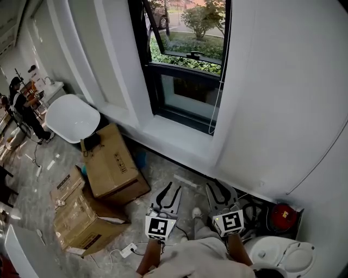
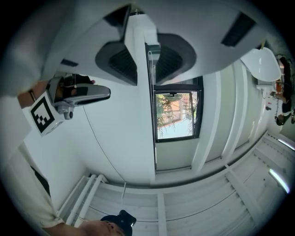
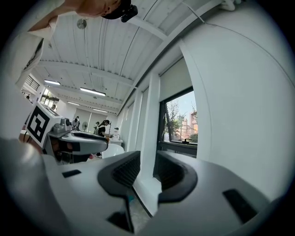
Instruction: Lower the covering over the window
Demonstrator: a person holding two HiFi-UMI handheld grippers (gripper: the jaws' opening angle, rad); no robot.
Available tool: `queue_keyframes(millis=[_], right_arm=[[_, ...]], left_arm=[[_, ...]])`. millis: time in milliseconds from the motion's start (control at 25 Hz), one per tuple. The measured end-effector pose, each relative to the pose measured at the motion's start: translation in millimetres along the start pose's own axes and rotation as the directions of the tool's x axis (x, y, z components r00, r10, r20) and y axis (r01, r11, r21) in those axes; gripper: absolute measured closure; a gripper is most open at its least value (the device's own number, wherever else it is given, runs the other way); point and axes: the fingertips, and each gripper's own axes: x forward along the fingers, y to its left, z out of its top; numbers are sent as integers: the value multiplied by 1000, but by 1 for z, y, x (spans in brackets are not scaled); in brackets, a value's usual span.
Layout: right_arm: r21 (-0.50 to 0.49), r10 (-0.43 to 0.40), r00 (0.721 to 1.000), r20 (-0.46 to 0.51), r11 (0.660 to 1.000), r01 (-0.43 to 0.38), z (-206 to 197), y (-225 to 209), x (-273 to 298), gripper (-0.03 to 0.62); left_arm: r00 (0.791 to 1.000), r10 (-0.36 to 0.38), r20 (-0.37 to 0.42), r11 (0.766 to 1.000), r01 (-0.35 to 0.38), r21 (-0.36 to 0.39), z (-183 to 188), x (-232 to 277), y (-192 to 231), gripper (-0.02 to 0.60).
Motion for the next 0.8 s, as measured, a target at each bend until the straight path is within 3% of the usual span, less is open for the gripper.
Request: queue_keyframes(millis=[600, 800], right_arm=[[16, 58, 998, -22, 998, -58, -14, -78, 113, 500], [24, 84, 996, -23, 996, -84, -15, -104, 149, 500]], left_arm=[[999, 55, -1, 998, -55, 26, -3, 120, 51, 459], [997, 69, -37, 998, -69, 17, -6, 160, 66, 462]])
